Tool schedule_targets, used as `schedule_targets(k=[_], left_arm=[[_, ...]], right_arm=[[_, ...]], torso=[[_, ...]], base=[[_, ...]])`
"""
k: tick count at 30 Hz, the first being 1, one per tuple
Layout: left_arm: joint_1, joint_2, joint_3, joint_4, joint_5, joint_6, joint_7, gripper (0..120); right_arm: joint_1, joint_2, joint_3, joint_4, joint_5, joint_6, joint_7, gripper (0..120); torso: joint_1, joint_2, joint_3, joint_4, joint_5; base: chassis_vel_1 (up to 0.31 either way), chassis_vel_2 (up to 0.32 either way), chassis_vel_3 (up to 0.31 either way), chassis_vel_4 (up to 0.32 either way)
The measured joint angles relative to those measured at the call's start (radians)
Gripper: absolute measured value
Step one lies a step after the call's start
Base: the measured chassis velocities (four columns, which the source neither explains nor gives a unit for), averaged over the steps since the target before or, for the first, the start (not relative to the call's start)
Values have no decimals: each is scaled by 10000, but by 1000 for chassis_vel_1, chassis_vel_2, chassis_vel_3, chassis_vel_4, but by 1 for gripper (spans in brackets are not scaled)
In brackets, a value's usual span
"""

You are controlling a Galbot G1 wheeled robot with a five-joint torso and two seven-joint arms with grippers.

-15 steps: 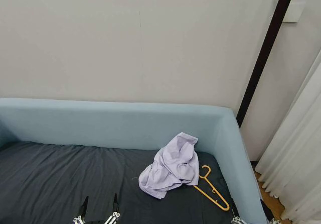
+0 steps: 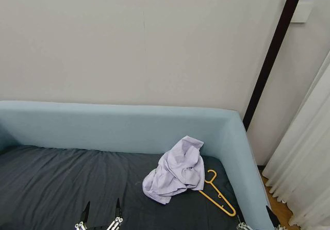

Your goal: Pick up the clothes from the sofa and hang them on the clothes hanger.

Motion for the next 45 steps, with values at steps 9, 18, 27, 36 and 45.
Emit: schedule_targets(k=[9, 18, 27, 36, 45], left_arm=[[-14, -54, 16, 369, 58, -118, -3, 100], [-91, 106, 138, 774, 63, -196, 1, 100], [117, -150, 84, 785, 228, -275, 0, 100], [321, -578, 0, 784, 524, -339, -47, 100], [606, -960, -254, 842, 591, -553, -171, 100]], right_arm=[[450, -1301, -303, 533, 1541, -2804, 803, 100], [1580, -2937, -645, 494, 2823, -4617, 1181, 100], [5107, -5252, -2533, -710, 4925, -5979, 1428, 100], [10385, -4927, -6285, -2832, 8274, -7553, 2758, 100], [13257, -2875, -9042, -5711, 7916, -7874, 2519, 100]], torso=[[0, 0, 1, 5, 0], [0, 0, 0, -1, 0], [0, -1, 1, 2, 1], [1, -1, 2, 3, -2], [1, 0, 1, 0, -6]], base=[[0, 0, 0, 0], [0, 0, 0, 0], [0, 0, 0, 0], [0, 0, 0, 0], [0, 0, 0, 0]])
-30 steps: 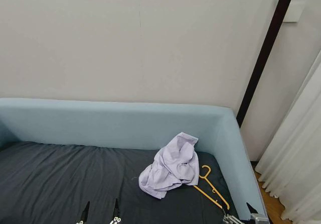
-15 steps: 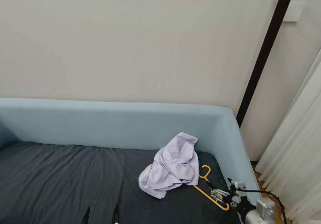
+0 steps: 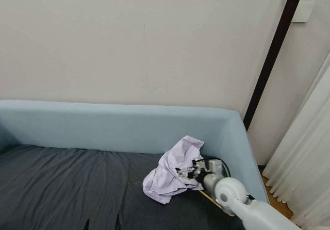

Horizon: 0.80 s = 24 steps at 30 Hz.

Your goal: Pick up the clothes from the sofa and hang them on the clothes hanger.

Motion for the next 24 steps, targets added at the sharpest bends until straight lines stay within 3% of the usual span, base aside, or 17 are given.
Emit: schedule_targets(k=[3, 12, 15, 24], left_arm=[[121, -145, -139, -12, -2, -35, -35, 100], [283, -321, -340, -30, 2, -170, -111, 100], [304, -324, -378, -45, 4, -198, -142, 100], [280, -351, -364, -50, -78, -341, -148, 100]], right_arm=[[397, 1142, -371, -1614, -427, -11, -235, 100], [512, 2941, -12, -4189, -912, -112, -382, 100], [580, 3183, 69, -4556, -979, -124, -450, 100], [470, 3372, 207, -4853, -1429, -98, -266, 70]], torso=[[1, 0, 0, 2, 1], [-1, 0, -1, 2, 2], [-1, 0, -1, 1, 1], [-1, 0, -1, 1, 3]], base=[[0, 0, 0, 0], [0, 0, 0, 0], [0, 0, 0, 0], [0, 0, 0, 0]])
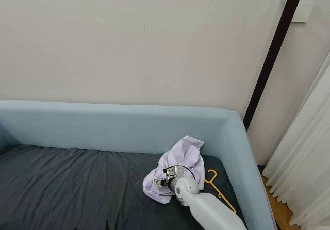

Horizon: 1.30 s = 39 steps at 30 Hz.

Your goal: Pick up the clothes from the sofa and hang them on the clothes hanger.

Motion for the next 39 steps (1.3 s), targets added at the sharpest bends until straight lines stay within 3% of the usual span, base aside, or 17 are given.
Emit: schedule_targets(k=[2, 19, 25, 32, 39], left_arm=[[-74, -12, 49, 10, -99, -68, 32, 100], [-159, -51, 119, 178, -37, -109, 31, 100], [-253, -116, 155, 347, -20, -130, -23, 100], [-307, -153, 155, 324, 0, -139, -126, 100], [-353, -109, 141, 411, -21, -192, -198, 99]], right_arm=[[-53, 22, 268, 60, 3, 0, 11, 59], [-158, -737, 26, 780, 232, 250, -121, 0], [-108, -1038, 28, 1260, 387, 840, -486, 0], [-155, -1985, -51, 3176, 875, 1656, -1153, 0], [202, -2456, -48, 4592, 1368, 1854, -1072, 0]], torso=[[-1, 0, -1, 0, 1], [0, 0, 0, 1, 3], [0, 0, 0, 2, 3], [0, 0, 0, -1, 2], [0, 0, 0, 2, 3]], base=[[0, 0, 0, 0], [0, 0, 0, 0], [0, 0, 0, 0], [0, 0, 0, 0], [0, 0, 0, 0]])
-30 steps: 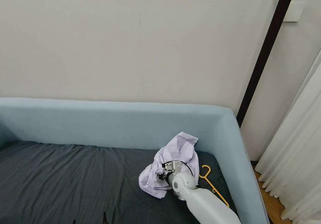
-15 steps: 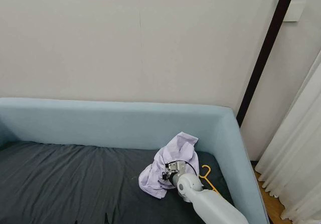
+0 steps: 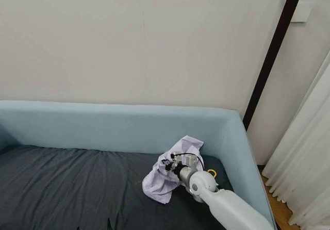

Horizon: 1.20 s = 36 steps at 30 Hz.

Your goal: Pick up the clothes from the sofa and hang them on the clothes hanger.

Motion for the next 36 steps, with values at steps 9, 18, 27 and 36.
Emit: schedule_targets(k=[9, 18, 27, 36], left_arm=[[-37, 31, 46, -47, -22, -85, -27, 99], [-118, 8, -29, -89, -129, -87, -74, 99], [152, -353, -90, -206, -67, -194, -139, 99], [261, -458, -128, -105, 183, -143, -126, 99]], right_arm=[[2461, -963, -163, 2364, 2114, -345, 890, 0], [4913, -981, -636, 3213, 3761, -173, 974, 0], [7310, -636, -534, 3628, 4996, -58, 1445, 0], [3404, -1419, 109, 4117, 4282, -418, 2830, 0]], torso=[[0, 0, 0, -2, -1], [0, 0, 0, 0, -3], [0, 1, -1, 2, -1], [-1, 1, -1, -6, 11]], base=[[0, 0, 0, 0], [0, 0, 0, 0], [0, 0, 0, 0], [0, 0, 0, 0]])
